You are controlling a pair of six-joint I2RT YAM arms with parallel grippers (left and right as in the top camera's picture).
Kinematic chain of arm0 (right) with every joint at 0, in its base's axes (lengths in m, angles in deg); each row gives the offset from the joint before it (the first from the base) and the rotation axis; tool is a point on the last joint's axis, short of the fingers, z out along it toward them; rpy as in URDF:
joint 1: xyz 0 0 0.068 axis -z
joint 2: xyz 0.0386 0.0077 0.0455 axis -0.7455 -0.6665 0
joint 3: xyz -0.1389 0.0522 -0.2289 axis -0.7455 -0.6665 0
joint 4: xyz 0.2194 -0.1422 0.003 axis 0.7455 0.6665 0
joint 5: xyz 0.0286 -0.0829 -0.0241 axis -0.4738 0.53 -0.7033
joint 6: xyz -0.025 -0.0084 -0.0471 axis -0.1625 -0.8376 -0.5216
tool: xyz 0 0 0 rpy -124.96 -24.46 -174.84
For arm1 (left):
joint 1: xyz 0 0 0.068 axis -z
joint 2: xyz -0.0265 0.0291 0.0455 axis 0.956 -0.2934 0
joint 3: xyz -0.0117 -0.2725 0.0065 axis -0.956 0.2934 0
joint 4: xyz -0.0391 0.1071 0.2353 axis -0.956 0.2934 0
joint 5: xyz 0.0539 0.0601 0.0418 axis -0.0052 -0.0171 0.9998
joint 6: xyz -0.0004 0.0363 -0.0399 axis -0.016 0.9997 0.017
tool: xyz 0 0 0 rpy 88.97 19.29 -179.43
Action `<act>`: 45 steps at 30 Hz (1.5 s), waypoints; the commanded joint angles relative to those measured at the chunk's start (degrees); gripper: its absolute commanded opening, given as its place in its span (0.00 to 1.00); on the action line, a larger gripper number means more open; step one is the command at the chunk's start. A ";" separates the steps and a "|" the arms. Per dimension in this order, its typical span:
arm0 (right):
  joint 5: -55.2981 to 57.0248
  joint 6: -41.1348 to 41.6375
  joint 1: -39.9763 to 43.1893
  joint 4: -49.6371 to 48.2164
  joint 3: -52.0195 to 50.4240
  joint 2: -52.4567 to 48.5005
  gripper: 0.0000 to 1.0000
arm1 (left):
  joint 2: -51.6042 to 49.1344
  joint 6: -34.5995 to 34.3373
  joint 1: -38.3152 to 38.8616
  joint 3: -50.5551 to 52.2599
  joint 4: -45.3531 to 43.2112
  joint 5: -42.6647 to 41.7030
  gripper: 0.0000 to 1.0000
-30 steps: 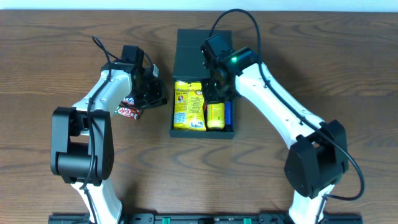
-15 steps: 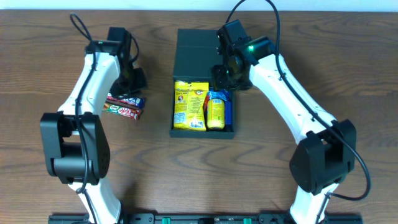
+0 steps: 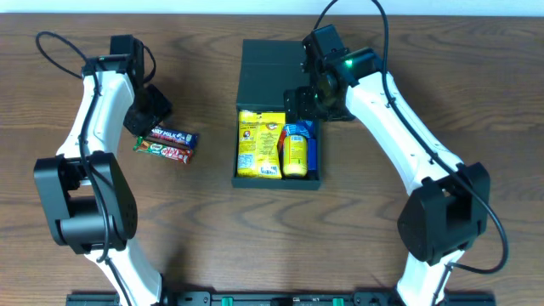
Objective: Pack container
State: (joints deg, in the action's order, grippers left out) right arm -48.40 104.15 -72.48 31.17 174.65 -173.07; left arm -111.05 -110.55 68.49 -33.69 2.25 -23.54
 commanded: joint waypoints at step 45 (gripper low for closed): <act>0.22 -3.41 0.74 -0.02 1.36 0.22 0.99 | -1.55 -26.03 -0.02 13.27 -20.70 3.10 0.53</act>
State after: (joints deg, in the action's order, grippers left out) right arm -48.40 101.83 -72.34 31.14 174.71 -173.07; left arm -111.53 -137.32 68.53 -20.92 -17.88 -21.96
